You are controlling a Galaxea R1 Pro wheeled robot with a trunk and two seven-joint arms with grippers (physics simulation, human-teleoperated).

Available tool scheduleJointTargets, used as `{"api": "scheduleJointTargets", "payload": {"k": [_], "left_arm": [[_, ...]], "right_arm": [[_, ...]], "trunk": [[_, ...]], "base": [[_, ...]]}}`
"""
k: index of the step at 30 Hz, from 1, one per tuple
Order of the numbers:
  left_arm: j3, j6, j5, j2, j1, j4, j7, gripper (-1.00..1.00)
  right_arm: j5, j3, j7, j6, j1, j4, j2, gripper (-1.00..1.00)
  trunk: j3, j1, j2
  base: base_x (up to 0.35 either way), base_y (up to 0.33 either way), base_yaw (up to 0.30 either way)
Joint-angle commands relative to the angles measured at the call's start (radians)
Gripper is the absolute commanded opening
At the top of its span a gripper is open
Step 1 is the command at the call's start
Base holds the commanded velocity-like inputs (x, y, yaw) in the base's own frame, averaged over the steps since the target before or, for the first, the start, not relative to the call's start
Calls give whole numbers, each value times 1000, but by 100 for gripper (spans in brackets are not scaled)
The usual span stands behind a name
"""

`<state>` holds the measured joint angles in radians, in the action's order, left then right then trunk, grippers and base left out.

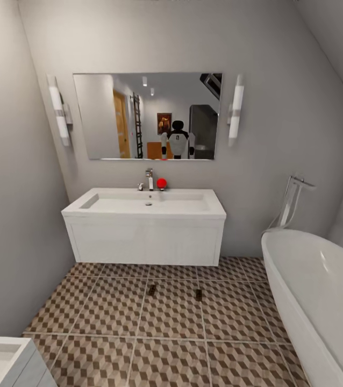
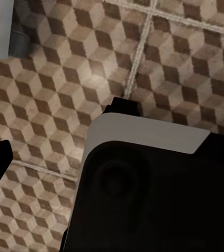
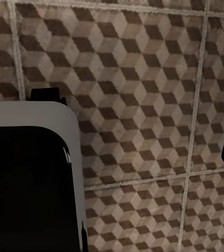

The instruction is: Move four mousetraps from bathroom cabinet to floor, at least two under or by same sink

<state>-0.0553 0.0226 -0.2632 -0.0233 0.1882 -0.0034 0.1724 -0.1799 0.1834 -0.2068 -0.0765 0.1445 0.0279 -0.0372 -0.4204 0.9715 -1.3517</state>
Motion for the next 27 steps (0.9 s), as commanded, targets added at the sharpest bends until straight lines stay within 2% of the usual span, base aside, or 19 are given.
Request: {"api": "scheduleJointTargets", "payload": {"k": [1, 5, 27], "left_arm": [[-6, 2, -8, 0, 1, 0, 3, 100], [-6, 3, -9, 0, 1, 0, 3, 100], [-6, 3, -8, 2, 1, 0, 4, 100]], "right_arm": [[-10, 8, 0, -6, 1, 3, 0, 100], [-10, 8, 0, -6, 1, 3, 0, 100], [-10, 7, 0, -6, 1, 3, 2, 100]], "trunk": [[2, -4, 7], [15, -19, 35], [15, -19, 35]], "base": [[0, 0, 0], [0, 0, 0], [0, 0, 0]]}}
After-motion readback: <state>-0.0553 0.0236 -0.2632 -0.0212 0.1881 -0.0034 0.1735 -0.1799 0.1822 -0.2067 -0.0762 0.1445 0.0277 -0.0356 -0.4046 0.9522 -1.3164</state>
